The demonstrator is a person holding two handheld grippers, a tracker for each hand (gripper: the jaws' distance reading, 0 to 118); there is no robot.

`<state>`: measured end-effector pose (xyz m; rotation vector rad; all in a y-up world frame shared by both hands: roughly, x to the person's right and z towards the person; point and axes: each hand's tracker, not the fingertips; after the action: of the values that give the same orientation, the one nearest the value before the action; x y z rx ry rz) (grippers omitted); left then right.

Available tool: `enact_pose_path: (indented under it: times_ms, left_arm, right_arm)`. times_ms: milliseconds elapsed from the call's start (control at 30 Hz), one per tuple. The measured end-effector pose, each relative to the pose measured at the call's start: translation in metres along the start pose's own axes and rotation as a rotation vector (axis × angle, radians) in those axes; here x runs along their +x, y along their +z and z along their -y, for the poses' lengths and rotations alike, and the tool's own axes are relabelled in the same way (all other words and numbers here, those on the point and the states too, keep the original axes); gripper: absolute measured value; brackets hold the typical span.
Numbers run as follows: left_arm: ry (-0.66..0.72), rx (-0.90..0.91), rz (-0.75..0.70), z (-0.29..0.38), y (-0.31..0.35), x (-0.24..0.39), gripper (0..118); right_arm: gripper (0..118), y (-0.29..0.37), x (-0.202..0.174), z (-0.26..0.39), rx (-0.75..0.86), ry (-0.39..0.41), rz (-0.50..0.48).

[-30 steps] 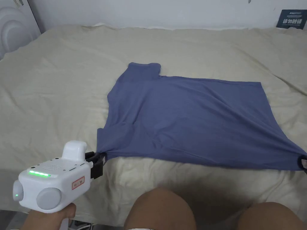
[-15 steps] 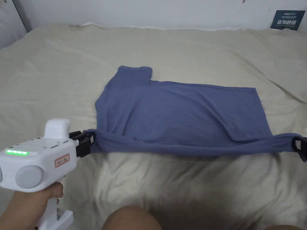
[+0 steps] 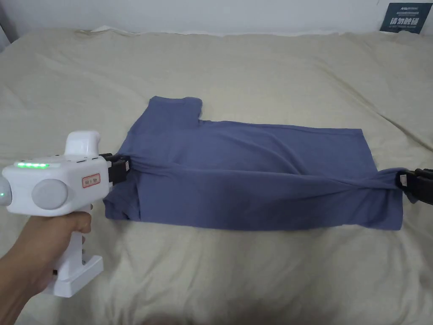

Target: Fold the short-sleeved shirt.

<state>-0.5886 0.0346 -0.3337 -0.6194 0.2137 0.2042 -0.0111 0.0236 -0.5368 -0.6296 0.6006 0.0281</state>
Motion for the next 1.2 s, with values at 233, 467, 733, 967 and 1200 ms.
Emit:
enact_pose_path:
  times_ms: [233, 467, 733, 967, 1200]
  left_arm:
    - [-0.031, -0.079, -0.02, -0.02, -0.055, -0.001, 7]
    - [-0.045, -0.149, -0.052, -0.02, -0.087, -0.003, 7]
    - [-0.054, -0.171, -0.075, -0.017, -0.109, -0.005, 10]
    - [-0.093, -0.067, -0.127, -0.017, -0.085, -0.009, 97]
    - [-0.15, 0.004, -0.133, -0.003, -0.003, -0.006, 94]
  right_arm:
    - [6, -0.053, 0.01, -0.016, -0.082, 0.012, 0.017]
    - [6, -0.091, 0.016, -0.017, -0.138, 0.018, 0.027]
    - [29, -0.115, 0.02, -0.018, -0.142, 0.041, 0.043]
    - [104, -0.092, 0.033, -0.018, -0.027, -0.019, 0.075]
    - [84, -0.011, 0.034, 0.003, 0.059, -0.029, 0.032]
